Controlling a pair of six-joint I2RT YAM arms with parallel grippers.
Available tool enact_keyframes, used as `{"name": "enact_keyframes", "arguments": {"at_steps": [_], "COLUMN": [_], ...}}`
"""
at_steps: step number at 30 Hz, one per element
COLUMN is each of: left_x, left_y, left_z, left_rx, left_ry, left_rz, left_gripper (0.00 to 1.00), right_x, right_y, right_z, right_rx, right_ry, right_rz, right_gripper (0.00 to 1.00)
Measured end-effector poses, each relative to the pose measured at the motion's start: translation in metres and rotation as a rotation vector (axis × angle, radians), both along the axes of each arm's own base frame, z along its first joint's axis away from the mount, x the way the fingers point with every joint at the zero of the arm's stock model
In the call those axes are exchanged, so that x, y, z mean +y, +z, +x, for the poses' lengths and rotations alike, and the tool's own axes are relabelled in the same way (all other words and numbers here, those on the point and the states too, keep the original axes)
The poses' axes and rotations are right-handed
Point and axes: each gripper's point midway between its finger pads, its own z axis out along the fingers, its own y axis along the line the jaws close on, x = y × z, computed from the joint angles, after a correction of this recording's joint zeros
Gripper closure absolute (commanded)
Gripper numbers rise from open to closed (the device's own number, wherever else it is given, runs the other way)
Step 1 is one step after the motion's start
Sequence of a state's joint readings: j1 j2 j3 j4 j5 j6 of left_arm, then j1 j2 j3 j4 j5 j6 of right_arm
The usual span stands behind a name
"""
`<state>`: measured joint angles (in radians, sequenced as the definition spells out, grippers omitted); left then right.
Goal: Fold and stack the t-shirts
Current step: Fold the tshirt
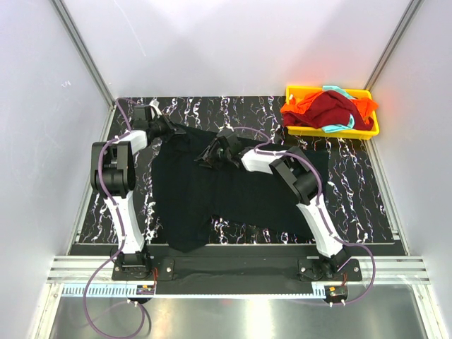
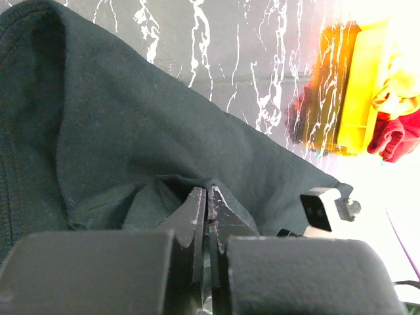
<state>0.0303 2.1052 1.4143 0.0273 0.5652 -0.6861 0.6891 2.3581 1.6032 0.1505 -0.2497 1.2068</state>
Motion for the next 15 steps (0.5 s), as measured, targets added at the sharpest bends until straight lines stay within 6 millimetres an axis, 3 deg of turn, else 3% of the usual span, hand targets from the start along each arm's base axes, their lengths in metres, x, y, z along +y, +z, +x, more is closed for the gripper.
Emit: {"name": "enact_keyframes", "arguments": {"at_steps": [9,15], "left_x": [-0.0008,-0.0015], "left_y": [0.0035,0.0039], "left_z": [0.0024,0.0019], "left_rx": [-0.018,-0.019], "left_ry": [-0.004,-0.009], "left_rz": [-0.007,-0.011], "left_gripper": [0.98,0.98], "right_x": [0.0035,0.0000], "right_y": [-0.0017,-0.0037], "right_z": [0.0011,0.0042], "right_rx": [0.051,0.123], "right_ry": [-0.090,-0.174], "right_rz": [-0.008,-0.019], "right_gripper": [0.56,0.62]}}
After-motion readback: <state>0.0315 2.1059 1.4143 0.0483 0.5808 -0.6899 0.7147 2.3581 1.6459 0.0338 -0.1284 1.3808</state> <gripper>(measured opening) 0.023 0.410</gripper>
